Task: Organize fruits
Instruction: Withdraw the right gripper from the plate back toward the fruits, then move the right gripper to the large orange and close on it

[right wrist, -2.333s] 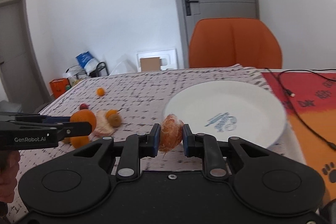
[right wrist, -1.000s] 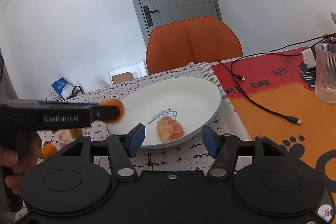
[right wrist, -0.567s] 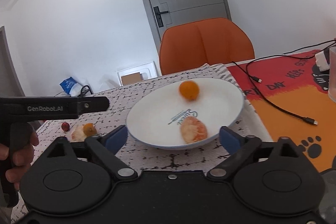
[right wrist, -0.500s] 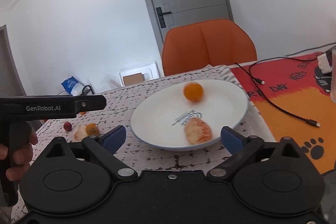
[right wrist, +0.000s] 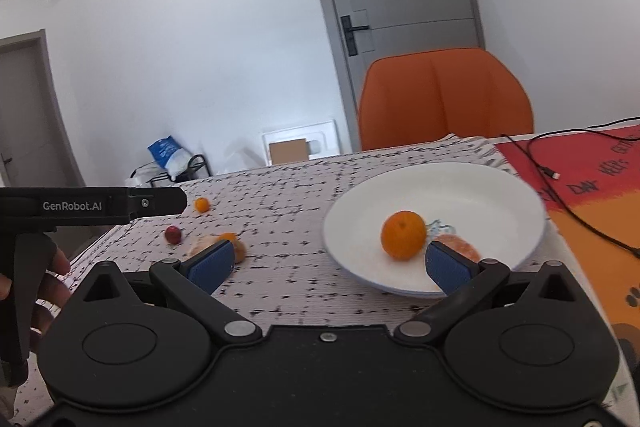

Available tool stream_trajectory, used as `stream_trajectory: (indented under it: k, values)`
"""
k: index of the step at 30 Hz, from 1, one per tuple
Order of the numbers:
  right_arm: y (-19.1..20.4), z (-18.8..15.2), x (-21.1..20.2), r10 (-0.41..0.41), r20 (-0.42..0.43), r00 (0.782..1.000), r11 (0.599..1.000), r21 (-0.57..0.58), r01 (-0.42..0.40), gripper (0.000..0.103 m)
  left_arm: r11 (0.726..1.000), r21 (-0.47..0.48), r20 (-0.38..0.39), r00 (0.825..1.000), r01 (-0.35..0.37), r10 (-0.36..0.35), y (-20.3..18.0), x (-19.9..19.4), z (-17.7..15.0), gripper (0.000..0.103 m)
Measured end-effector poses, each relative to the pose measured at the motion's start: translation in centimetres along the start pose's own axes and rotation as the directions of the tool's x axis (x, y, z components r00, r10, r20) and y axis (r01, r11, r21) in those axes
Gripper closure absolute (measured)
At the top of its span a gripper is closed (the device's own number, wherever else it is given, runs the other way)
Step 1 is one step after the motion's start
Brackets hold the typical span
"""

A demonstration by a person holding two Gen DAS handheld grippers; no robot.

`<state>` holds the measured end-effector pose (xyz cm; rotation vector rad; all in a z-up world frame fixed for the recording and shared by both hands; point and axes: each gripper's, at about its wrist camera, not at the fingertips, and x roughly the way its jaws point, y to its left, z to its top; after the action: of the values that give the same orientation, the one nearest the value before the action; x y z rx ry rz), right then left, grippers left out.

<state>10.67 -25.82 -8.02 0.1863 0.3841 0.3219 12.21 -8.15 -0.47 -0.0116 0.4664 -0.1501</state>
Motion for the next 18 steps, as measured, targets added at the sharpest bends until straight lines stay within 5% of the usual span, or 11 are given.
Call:
stream_trajectory:
  k: [18]
  values:
    - [4.3,-0.2,1.8,0.096,-0.059,0.994,0.993,-0.06,-0.1,0.0,0.988,-0.104,-0.029,0.994,-0.112,0.109,7.0,-2.3,-2.3,0.002]
